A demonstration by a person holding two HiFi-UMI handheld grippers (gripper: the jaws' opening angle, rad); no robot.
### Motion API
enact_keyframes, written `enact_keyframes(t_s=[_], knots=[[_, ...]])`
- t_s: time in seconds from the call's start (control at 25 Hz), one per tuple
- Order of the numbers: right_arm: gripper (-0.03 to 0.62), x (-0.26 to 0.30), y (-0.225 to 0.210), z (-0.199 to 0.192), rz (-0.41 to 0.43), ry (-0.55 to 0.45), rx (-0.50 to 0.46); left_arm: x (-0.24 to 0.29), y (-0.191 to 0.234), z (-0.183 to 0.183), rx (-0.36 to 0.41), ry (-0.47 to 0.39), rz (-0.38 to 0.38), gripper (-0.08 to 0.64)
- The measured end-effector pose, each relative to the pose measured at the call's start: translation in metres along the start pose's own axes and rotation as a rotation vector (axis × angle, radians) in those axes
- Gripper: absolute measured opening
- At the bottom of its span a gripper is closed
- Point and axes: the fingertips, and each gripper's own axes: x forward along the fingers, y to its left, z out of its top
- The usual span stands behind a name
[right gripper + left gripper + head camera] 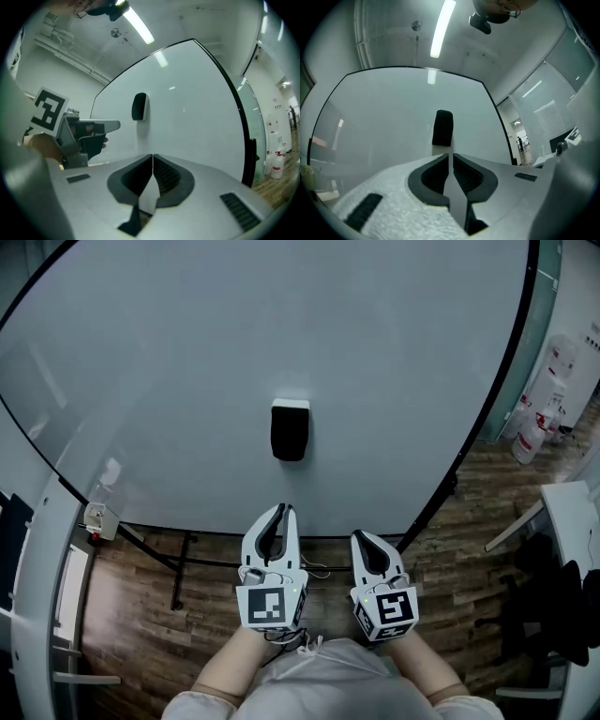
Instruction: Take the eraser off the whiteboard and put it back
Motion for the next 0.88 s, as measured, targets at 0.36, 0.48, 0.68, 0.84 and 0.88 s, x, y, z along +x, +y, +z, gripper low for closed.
enact_keyframes(t_s=[0.36,0.48,0.68,0.84,0.88], knots=[[0.026,-0.003,0.015,-0.018,0.025,0.032,0.001,-0.023,-0.013,-0.080,-0.051,0.257,-0.062,0.017],[0.026,-0.004,0.021,-0.018,0.034,0.024,0.010,-0.028,-0.019,-0.085,-0.051,0.259,-0.084,0.017],[0.025,-0.001,0.030,-0.014,0.057,0.015,0.015,-0.033,-0.023,-0.085,-0.038,0.251,-0.142,0.017],[0.025,0.001,0.027,-0.021,0.036,0.041,0.000,-0.032,-0.022,-0.079,-0.040,0.239,-0.151,0.017],[0.025,0.002,0.027,-0.021,0.032,0.041,-0.003,-0.033,-0.022,-0.079,-0.041,0.233,-0.156,0.017]])
